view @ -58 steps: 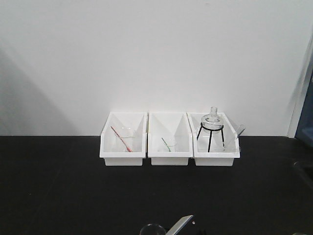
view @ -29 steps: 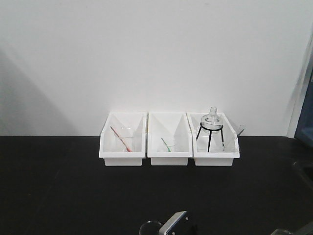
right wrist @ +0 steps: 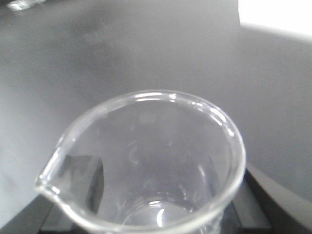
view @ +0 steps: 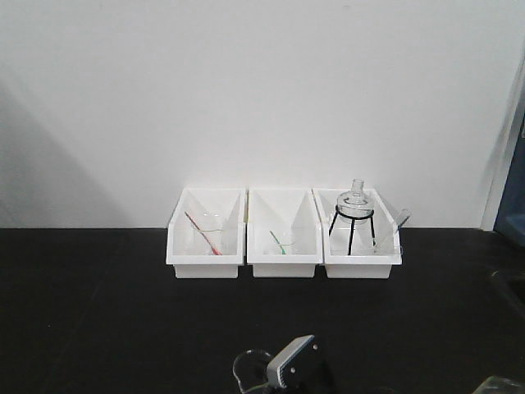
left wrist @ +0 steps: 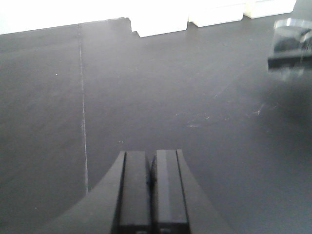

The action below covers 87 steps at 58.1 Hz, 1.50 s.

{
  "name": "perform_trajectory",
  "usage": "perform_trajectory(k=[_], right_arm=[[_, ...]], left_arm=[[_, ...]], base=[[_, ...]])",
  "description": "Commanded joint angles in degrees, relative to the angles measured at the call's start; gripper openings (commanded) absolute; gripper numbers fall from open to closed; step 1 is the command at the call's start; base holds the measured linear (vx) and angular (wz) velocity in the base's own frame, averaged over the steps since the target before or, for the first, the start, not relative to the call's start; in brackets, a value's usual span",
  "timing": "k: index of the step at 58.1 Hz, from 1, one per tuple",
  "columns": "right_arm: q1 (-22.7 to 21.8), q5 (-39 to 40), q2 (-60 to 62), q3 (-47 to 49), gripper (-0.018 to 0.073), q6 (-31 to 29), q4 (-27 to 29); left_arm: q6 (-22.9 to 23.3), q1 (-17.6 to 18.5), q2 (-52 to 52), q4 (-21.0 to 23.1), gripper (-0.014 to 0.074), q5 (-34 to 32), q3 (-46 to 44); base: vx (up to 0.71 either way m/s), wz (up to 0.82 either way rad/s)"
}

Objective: Pick beaker and place in left cabinet
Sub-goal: 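Lift the beaker with the right gripper and pull it back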

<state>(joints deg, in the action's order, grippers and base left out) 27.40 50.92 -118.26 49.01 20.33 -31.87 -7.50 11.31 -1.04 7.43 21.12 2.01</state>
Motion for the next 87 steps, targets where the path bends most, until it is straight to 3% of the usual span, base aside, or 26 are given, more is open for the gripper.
perform_trajectory(k=[1,4,5,8,21,31,87], right_arm=[[0.0,0.1,7.8,1.1,0.0274,0.0,-0.4],[0.0,-2.8,10.4,1.3,0.0274,0.8,-0.4],[0.0,-8.0,14.6,2.6,0.0274,4.8,-0.4],[0.0,-10.4,16.3,3.8,0.0274,7.0,-0.4],[0.2,-20.8,19.2,12.3,0.0274,10.6,-1.6],[3.6,-27.2,19.2,17.8,0.0274,13.5,-6.2],[4.5,-28.3,19.2,17.8,0.0224,13.4,-6.2]], left_arm=[[0.1,0.3,-0.6,0.6,-0.0006,-4.8,-1.1],[0.1,0.3,-0.6,0.6,-0.0006,-4.8,-1.1],[0.1,0.3,-0.6,0.6,-0.0006,-4.8,-1.1],[0.1,0.3,-0.6,0.6,-0.0006,-4.8,-1.1],[0.1,0.3,-0.6,0.6,-0.0006,-4.8,-1.1],[0.1,0.3,-0.6,0.6,-0.0006,-4.8,-1.1],[0.1,0.3,-0.6,0.6,-0.0006,-4.8,-1.1]], base=[[0.0,0.0],[0.0,0.0],[0.0,0.0],[0.0,0.0],[0.0,0.0],[0.0,0.0],[0.0,0.0]])
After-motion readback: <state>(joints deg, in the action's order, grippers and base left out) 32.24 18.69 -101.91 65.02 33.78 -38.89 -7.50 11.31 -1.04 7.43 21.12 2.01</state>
